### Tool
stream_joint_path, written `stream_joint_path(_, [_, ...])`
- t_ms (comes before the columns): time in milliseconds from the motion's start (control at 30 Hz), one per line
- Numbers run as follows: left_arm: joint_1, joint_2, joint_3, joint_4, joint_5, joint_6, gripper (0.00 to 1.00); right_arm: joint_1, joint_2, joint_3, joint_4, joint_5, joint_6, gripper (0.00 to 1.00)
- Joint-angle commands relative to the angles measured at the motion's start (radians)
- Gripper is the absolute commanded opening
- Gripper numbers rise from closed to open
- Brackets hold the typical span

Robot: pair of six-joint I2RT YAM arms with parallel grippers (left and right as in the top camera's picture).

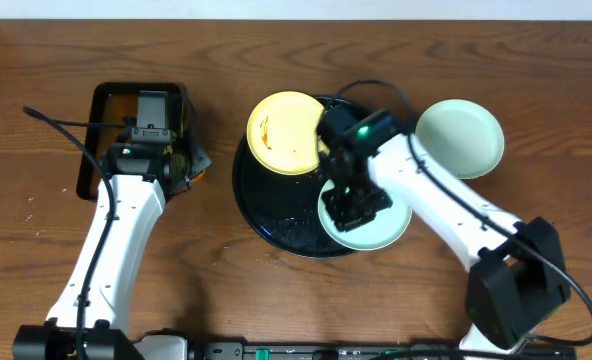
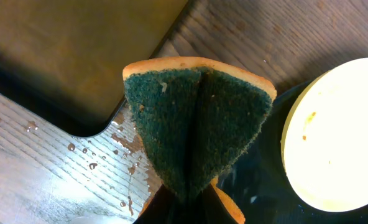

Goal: Clean dirty plates on tray and stack at the side

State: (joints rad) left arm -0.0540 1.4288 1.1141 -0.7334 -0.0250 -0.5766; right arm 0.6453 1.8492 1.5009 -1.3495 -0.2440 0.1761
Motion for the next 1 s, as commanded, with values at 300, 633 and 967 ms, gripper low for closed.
stream_joint_path(300, [0.004, -0.003, -0.011, 0.001, -0.001, -0.005, 0.08, 0.082, 0.010, -0.203, 0.257, 0.117, 0.047, 0.02])
stream_joint_path(633, [0.004, -0.003, -0.011, 0.001, -0.001, -0.004, 0.08, 0.045, 0.010, -0.255, 0.333, 0.031, 0.047, 0.01])
stream_joint_path(967, [0.004, -0.003, -0.011, 0.001, -0.001, -0.004, 0.08, 0.094, 0.010, -0.261, 0.310, -0.038, -0.044, 0.01])
